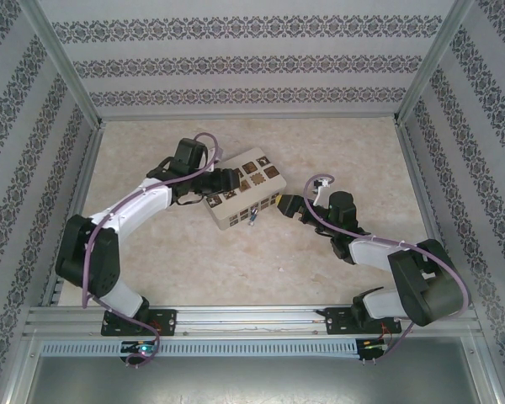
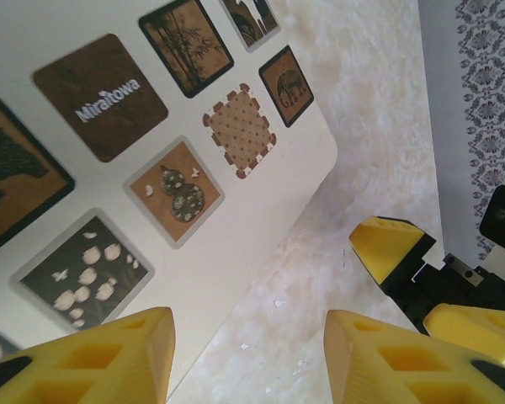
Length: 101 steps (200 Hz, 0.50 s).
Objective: Unlock the padlock with the key
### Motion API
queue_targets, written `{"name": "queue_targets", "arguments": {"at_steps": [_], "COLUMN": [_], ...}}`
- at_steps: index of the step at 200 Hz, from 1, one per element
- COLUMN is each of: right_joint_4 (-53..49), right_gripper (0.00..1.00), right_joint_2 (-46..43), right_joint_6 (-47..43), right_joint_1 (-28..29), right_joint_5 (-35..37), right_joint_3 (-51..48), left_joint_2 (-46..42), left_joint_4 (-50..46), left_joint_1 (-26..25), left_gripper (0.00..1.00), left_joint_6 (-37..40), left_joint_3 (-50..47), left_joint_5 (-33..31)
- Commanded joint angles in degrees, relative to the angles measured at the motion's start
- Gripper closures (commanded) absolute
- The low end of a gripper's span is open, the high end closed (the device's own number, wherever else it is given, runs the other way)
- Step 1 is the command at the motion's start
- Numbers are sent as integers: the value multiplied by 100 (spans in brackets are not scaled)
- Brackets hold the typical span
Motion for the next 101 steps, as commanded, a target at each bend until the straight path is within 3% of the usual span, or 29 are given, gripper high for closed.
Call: {"name": "queue_targets", "arguments": {"at_steps": [1, 101], "right_joint_4": [137, 66], "right_gripper": [2, 2], "right_joint_2": [-66, 37], "right_joint_6": [-53, -37], "right_joint_1": [-5, -4], "right_joint_5": [-64, -116], "right_joint_3": [-45, -20], "left_joint_2": [254, 983], "left_joint_4": [155, 325], "left_joint_1": [-149, -357], "left_gripper": [51, 53], "left_joint_6": [137, 90], "left_joint_3": [245, 493], "left_joint_5": [207, 203]}}
